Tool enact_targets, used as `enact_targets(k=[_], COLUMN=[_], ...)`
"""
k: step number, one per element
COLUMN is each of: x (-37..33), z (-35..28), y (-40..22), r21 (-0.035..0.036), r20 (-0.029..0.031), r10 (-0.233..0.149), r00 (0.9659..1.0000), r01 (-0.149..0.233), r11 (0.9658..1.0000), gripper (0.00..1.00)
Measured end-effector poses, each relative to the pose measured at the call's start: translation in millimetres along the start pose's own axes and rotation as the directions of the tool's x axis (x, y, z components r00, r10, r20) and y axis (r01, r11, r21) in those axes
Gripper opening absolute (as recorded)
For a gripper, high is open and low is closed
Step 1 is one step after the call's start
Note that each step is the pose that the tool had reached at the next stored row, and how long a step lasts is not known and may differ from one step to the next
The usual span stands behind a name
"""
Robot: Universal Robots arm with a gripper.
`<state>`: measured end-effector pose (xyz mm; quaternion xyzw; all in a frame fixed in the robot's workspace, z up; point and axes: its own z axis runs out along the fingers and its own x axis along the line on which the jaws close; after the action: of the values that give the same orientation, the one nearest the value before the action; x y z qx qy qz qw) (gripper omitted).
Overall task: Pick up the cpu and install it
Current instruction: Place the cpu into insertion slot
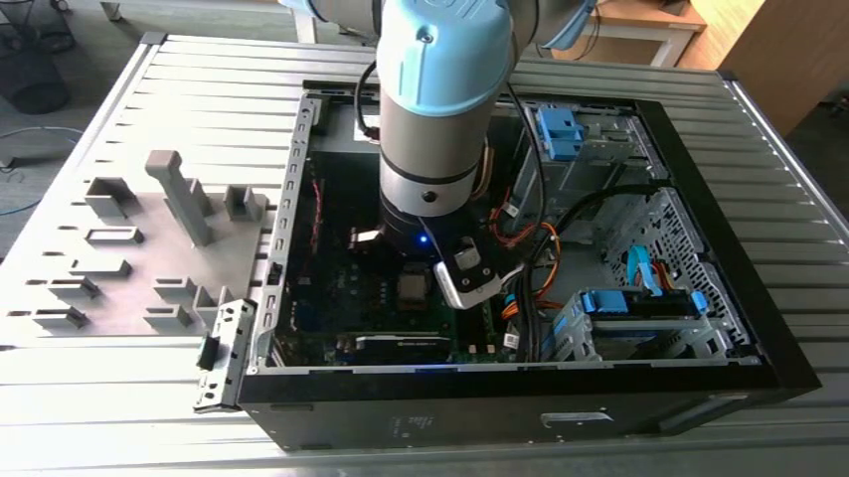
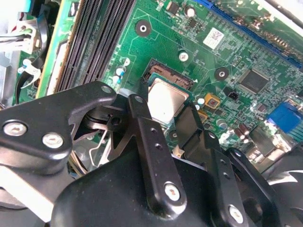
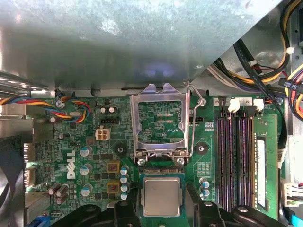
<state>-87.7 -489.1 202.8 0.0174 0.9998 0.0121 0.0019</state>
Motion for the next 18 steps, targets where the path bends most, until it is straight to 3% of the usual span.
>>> enact_targets(k=[18], x=[-0.2], z=[6.3], y=[-0.6], r21=[-0.0001], r20=[0.0001], r10=[0.000], r00=[1.0000], r01=[0.000], r11=[1.0000], gripper=[0.47])
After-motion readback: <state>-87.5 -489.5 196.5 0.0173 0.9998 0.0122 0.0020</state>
